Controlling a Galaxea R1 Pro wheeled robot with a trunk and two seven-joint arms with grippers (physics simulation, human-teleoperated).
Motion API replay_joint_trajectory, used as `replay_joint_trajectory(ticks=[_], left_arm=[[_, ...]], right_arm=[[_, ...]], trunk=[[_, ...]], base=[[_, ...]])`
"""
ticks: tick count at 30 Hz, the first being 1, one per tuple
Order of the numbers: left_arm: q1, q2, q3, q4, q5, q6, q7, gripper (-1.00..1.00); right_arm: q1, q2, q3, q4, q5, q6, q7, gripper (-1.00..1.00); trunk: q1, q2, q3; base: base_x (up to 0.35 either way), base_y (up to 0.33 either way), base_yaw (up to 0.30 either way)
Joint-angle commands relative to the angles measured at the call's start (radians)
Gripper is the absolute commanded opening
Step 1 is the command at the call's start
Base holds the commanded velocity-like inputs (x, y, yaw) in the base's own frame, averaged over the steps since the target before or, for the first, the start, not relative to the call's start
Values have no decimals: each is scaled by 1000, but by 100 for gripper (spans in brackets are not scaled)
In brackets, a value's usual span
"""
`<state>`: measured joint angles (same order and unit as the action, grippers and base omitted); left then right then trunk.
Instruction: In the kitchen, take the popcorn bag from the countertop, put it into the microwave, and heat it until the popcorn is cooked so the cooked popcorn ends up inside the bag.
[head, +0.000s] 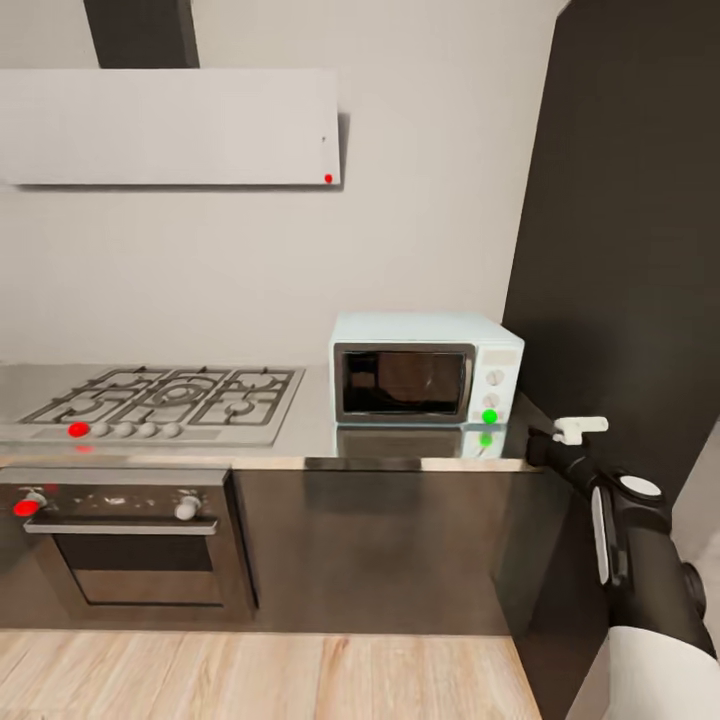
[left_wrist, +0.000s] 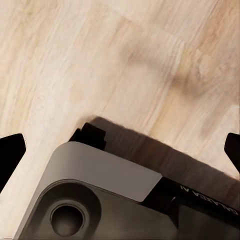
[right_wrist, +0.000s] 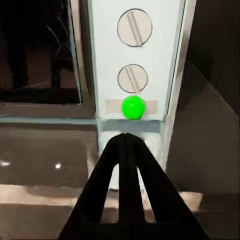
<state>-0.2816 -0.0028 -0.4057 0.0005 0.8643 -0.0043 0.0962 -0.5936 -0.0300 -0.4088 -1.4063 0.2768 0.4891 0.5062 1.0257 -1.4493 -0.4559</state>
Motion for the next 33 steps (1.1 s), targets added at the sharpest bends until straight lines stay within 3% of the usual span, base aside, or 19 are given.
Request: replay_joint_trajectory(ticks=[1,12,14,15,16,17,18,22,24,26,27,28,29,31,33], left_arm=[[-1,0,-8,0,7,-1,4,100],[-1,-2,-8,1,7,-2,5,100],[-1,-2,-8,1,8,-2,5,100],[-1,-2,-8,1,8,-1,5,100],[-1,-2,-8,1,8,-1,5,100],[-1,-2,-8,1,7,0,5,100],[-1,-2,-8,1,7,0,5,100],[-1,-2,-8,1,7,1,5,100],[-1,-2,-8,1,7,1,5,100],[-1,-2,-8,1,7,5,5,100],[-1,-2,-8,1,7,6,5,100],[-1,0,-7,1,7,6,5,100],[-1,0,-7,1,8,6,5,100],[-1,2,-7,1,7,9,5,100],[-1,1,-7,1,6,11,5,100]], right_arm=[[17,1,-3,-14,5,10,13,-100],[39,10,-2,-2,-1,19,23,-100],[40,11,-2,124,0,15,19,-100],[40,9,-2,228,6,13,14,-100],[40,4,2,420,13,2,1,-100],[40,2,3,490,14,-10,-9,-100],[40,-2,5,626,27,-51,-40,-100],[40,-7,4,939,115,-225,-131,-100],[40,-9,6,1159,133,-365,-236,-100],[40,-14,8,1326,137,-439,-288,-100],[45,-34,9,1394,141,-483,-303,-100],[109,-54,10,1427,165,-510,-314,-100],[139,-57,10,1431,171,-514,-317,-100],[254,-58,10,1437,183,-526,-324,-100],[314,-53,9,1439,183,-536,-334,-100]], trunk=[[-1,-1,-1],[-1,-1,-1],[-1,-1,-1],[-1,-1,-1],[-1,-1,-1],[-1,-1,-1],[-1,-1,-1],[-1,-1,-1],[-1,-1,-1],[-1,-1,-1],[-1,-1,-1],[-1,-1,-1],[-1,-1,-1],[-1,-1,-1],[-1,-1,-1]], base=[[-341,0,0],[-341,0,0],[-341,0,0],[-341,0,0],[-341,0,0],[-341,0,0],[-341,0,0],[-341,0,0],[-340,0,0],[-338,0,0],[-224,0,0],[-59,0,0],[-38,0,0],[-11,0,0],[-2,0,0]])
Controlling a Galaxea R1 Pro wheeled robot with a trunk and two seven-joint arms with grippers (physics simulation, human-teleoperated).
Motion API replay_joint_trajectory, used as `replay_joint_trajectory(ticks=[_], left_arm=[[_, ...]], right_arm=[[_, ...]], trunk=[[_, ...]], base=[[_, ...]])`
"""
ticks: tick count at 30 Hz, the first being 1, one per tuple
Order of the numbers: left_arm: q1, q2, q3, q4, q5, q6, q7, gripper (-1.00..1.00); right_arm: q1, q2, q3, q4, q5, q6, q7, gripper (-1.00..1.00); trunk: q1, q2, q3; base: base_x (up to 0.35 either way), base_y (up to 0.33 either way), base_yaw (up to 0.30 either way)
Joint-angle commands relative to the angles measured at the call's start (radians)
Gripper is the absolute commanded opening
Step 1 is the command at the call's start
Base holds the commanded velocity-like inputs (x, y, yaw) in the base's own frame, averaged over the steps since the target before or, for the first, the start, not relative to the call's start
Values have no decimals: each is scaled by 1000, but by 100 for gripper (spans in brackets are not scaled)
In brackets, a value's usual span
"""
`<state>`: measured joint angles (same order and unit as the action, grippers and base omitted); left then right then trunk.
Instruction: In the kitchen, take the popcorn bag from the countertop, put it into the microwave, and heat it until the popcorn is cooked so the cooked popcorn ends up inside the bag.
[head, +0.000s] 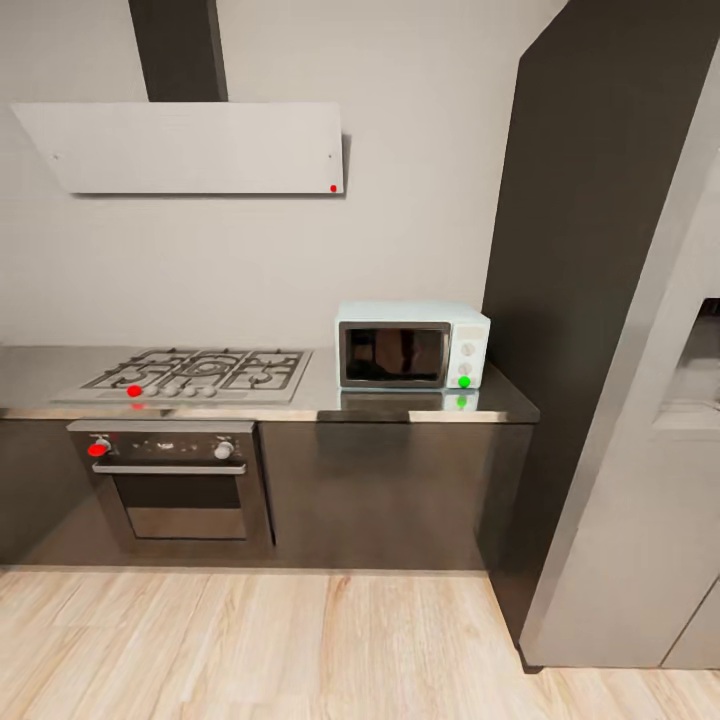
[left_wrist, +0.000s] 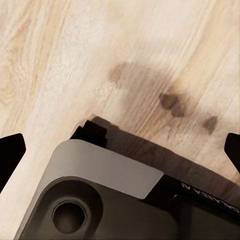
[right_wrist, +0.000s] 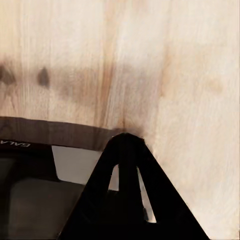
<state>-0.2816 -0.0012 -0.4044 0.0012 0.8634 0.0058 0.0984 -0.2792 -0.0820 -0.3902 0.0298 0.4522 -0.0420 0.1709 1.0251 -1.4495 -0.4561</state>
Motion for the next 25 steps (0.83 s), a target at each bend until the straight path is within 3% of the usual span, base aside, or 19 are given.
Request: replay_joint_trajectory(ticks=[1,8,17,20,25], left_arm=[[-1,1,-8,0,5,1,6,100],[-1,5,-8,0,3,1,9,100],[-1,3,-10,-1,1,-4,10,100],[7,15,-12,0,0,3,11,100],[25,24,-13,-16,-6,-18,12,100]], right_arm=[[13,1,-11,3,5,-7,-17,-100],[63,5,-19,4,-11,-51,-45,-100],[67,2,-21,4,-11,-53,-47,-100],[81,5,-21,4,-12,-55,-48,-100],[106,16,-16,-13,-3,-67,-55,-100]], trunk=[[0,-1,-1],[0,-1,-1],[0,-1,-1],[0,-1,0],[0,-1,0]], base=[[0,0,0],[0,0,13],[0,0,246],[0,0,233],[0,0,19]])
